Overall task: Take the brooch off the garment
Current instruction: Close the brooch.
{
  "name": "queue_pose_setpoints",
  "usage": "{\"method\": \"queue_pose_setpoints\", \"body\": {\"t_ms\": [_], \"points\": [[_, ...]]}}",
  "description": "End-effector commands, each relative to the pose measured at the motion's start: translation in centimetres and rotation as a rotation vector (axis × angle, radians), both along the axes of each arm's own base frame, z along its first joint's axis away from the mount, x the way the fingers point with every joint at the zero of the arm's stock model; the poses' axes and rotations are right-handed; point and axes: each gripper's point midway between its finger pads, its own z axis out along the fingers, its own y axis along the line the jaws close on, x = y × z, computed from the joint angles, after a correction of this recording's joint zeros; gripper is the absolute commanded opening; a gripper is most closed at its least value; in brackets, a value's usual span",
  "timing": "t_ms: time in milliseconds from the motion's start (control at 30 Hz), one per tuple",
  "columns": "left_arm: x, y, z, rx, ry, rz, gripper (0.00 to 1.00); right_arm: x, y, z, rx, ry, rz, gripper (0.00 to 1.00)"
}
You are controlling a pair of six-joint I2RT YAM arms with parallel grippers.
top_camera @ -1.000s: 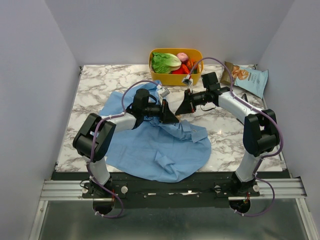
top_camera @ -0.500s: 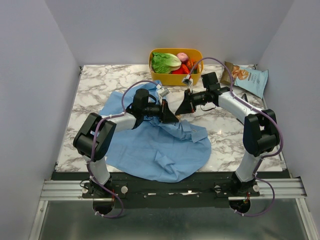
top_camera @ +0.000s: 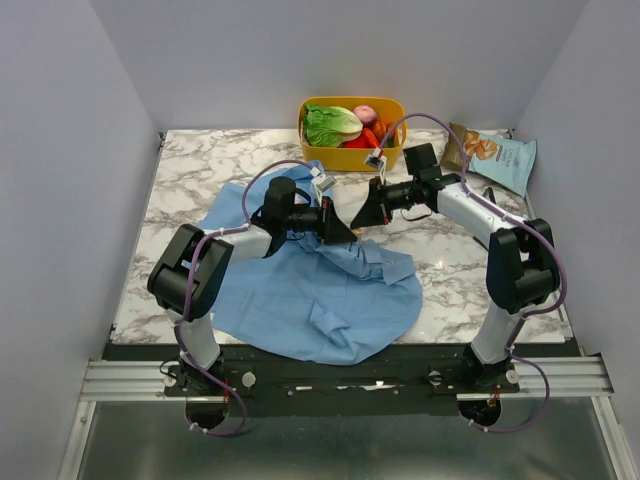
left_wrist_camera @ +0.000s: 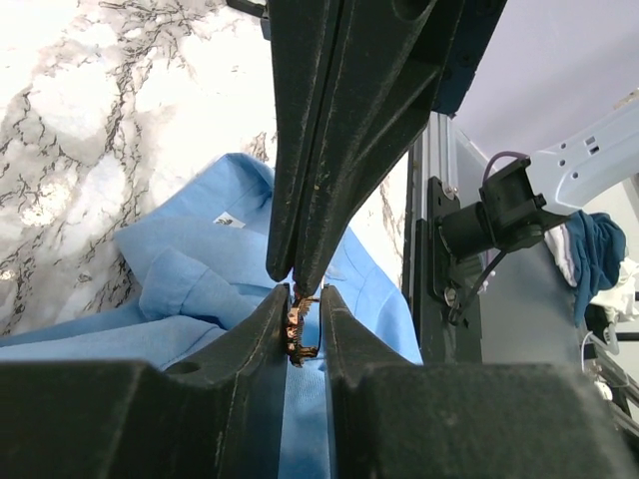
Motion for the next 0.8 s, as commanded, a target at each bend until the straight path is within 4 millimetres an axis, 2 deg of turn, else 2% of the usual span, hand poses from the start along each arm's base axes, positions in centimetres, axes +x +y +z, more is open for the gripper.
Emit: {"method": "queue_pose_setpoints", "body": {"t_ms": [0,500,567,633,767], "points": [[-0.04,0.04,1.10,-0.035,-0.055,-0.023,0.24,0.62,-0.29,0.18,-0.028,-0.060,-0.023,0.01],[0.05,0.01,0.50,-0.011,-0.047,-0.026,0.19,0.63,-0.30,0.25,-0.029,-0.058,-0.028,0.00],[-0.15,-0.03,0.37,-0.005,-0.052,-0.035,0.12,0.72,-0.35,0.23,-0.029,-0.059,-0.031,0.00],[-0.24,-0.11,0.37,0.000,-0.055,-0.042,0.09,0.74,-0.33,0.32,-0.027,-0.059,-0.033,0.01],[-0.73,-0.25,0.33,0.005,-0.051,-0.068,0.14,0.78,-0.26,0.10,-0.033,-0.057,-0.036,0.00]]}}
